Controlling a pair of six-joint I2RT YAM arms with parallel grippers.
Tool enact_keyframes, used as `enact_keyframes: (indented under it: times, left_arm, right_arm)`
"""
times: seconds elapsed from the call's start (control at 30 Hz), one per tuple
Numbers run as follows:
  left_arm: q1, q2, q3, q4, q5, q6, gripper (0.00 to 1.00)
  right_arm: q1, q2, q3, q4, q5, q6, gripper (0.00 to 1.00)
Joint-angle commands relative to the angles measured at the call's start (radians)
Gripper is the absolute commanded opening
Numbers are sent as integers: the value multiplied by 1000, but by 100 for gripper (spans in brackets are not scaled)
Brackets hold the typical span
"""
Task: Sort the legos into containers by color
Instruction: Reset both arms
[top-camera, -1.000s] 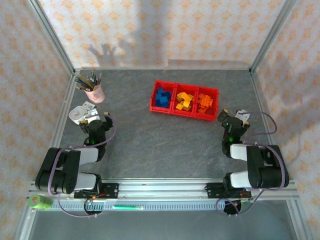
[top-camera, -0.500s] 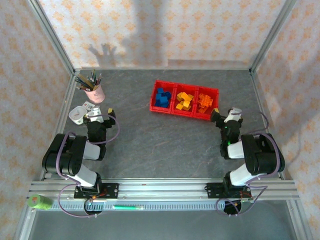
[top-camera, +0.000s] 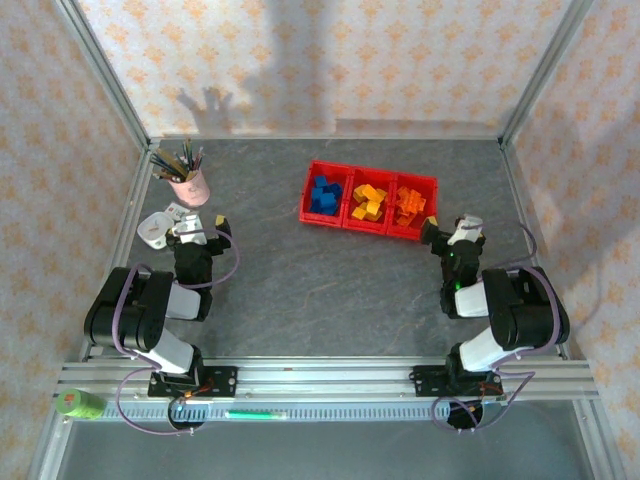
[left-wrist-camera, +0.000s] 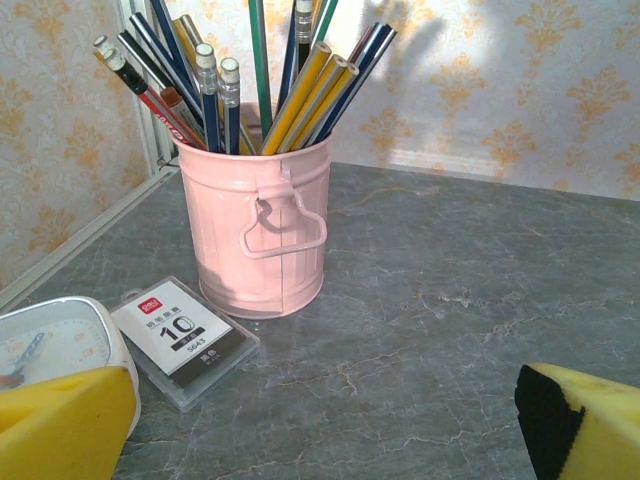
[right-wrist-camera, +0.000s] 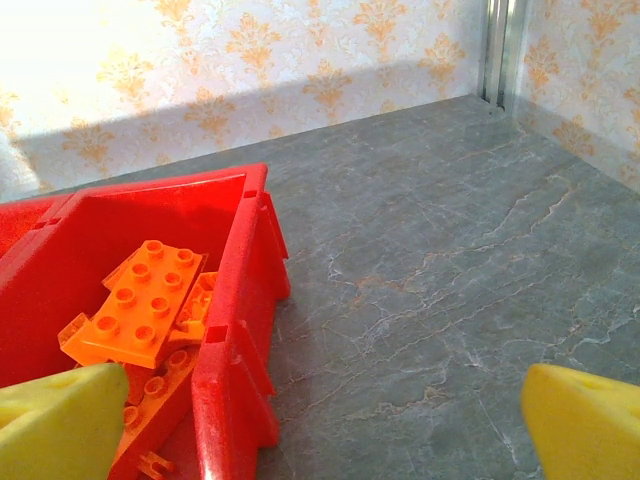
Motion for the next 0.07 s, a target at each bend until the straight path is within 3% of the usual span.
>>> enact_keyframes:
  times: [0.0, 0.03]
  left_arm:
    - [6, 0, 4, 47, 29, 10, 100]
    - [6, -5, -3, 53, 68, 24, 100]
  right_arm:
    - [0, -5, 22, 19, 6, -14, 100]
    - [0, -7, 18, 23, 6, -14, 100]
